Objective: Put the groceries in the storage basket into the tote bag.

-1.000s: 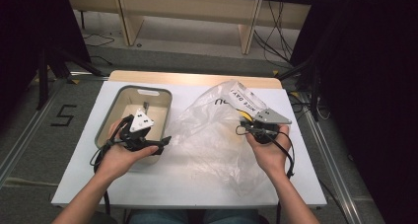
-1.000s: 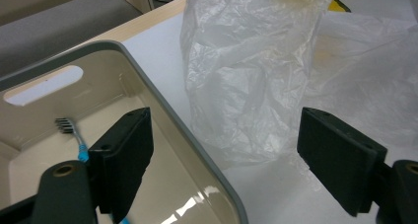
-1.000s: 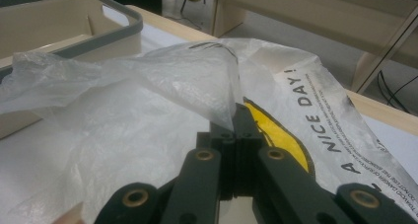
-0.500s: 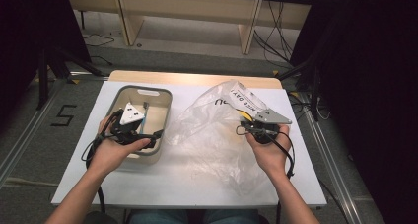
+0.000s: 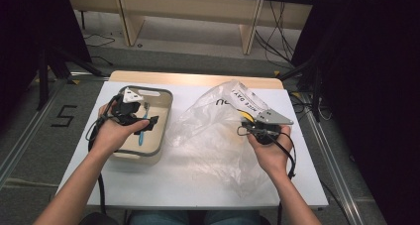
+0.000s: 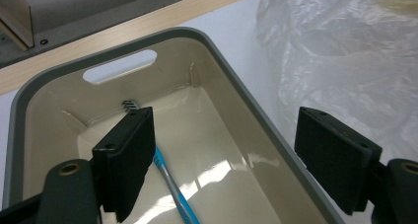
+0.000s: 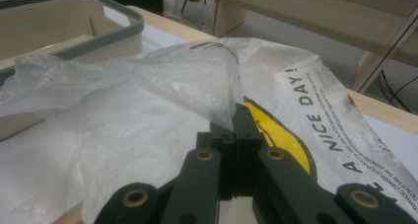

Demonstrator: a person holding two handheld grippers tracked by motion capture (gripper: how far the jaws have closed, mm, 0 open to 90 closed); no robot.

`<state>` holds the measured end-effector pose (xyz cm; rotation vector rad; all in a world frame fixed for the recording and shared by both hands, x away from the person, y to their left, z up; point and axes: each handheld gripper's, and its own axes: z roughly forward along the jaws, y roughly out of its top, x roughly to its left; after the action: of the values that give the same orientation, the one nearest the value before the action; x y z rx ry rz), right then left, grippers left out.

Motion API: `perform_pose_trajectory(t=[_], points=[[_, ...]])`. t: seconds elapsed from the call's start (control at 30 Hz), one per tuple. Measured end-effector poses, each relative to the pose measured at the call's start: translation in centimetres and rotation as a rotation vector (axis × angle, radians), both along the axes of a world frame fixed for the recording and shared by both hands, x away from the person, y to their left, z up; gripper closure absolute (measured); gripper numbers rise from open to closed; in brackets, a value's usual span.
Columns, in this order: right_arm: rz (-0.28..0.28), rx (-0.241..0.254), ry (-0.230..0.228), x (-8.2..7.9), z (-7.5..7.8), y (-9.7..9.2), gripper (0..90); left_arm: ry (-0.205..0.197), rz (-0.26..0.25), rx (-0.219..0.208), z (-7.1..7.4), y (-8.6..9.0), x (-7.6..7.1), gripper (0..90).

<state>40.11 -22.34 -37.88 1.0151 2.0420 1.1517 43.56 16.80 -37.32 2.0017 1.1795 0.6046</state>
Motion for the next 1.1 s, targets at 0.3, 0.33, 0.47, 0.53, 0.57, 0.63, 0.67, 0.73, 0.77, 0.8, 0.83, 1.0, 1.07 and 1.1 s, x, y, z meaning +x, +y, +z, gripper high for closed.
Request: perform_pose_trajectory(t=[0.3,0.33,0.47,0.53,0.57,0.63,0.67,0.73,0.77,0.8,0.83,1.0,1.07,1.1], points=[[0.002,0.001,0.003,0.0,0.0,0.0,90.0,0.097,0.056,0.022,-1.7,0.3,3.1,24.4],[0.001,0.001,0.002,0.0,0.0,0.0,90.0,0.105,0.059,0.025,-1.9,0.4,3.3,24.6],[0.003,0.001,0.002,0.0,0.0,0.0,90.0,0.133,0.084,0.034,-2.5,0.8,4.2,24.9],[0.003,0.002,0.002,0.0,0.0,0.0,90.0,0.147,0.092,0.039,-2.8,0.9,4.5,25.0],[0.004,0.002,0.0,0.0,0.0,0.0,90.0,0.151,0.092,0.041,-2.9,1.0,4.6,25.0],[0.003,0.002,0.001,0.0,0.0,0.0,90.0,0.156,0.103,0.045,-3.1,1.0,4.9,25.0],[0.003,0.001,0.002,0.0,0.0,0.0,90.0,0.156,0.106,0.043,-3.2,1.0,5.0,25.2],[0.002,0.001,0.003,0.0,0.0,0.0,90.0,0.163,0.11,0.043,-3.3,1.0,5.2,25.3],[0.003,0.001,0.003,0.0,0.0,0.0,90.0,0.163,0.116,0.042,-3.4,1.0,5.3,25.5],[0.004,0.0,0.002,0.0,0.0,0.0,90.0,0.164,0.115,0.045,-3.4,1.0,5.4,25.6],[0.003,0.001,0.001,0.0,0.0,0.0,90.0,0.17,0.121,0.046,-3.6,0.9,5.5,25.7],[0.007,-0.001,0.003,0.0,-0.1,0.1,90.0,0.197,0.133,0.063,-4.2,0.9,6.2,25.9],[0.008,0.0,0.004,0.0,-0.1,0.2,90.0,0.21,0.139,0.066,-4.5,0.9,6.6,26.2],[0.009,0.0,0.004,0.0,-0.1,0.2,90.0,0.216,0.144,0.064,-4.7,0.9,6.7,26.3]])
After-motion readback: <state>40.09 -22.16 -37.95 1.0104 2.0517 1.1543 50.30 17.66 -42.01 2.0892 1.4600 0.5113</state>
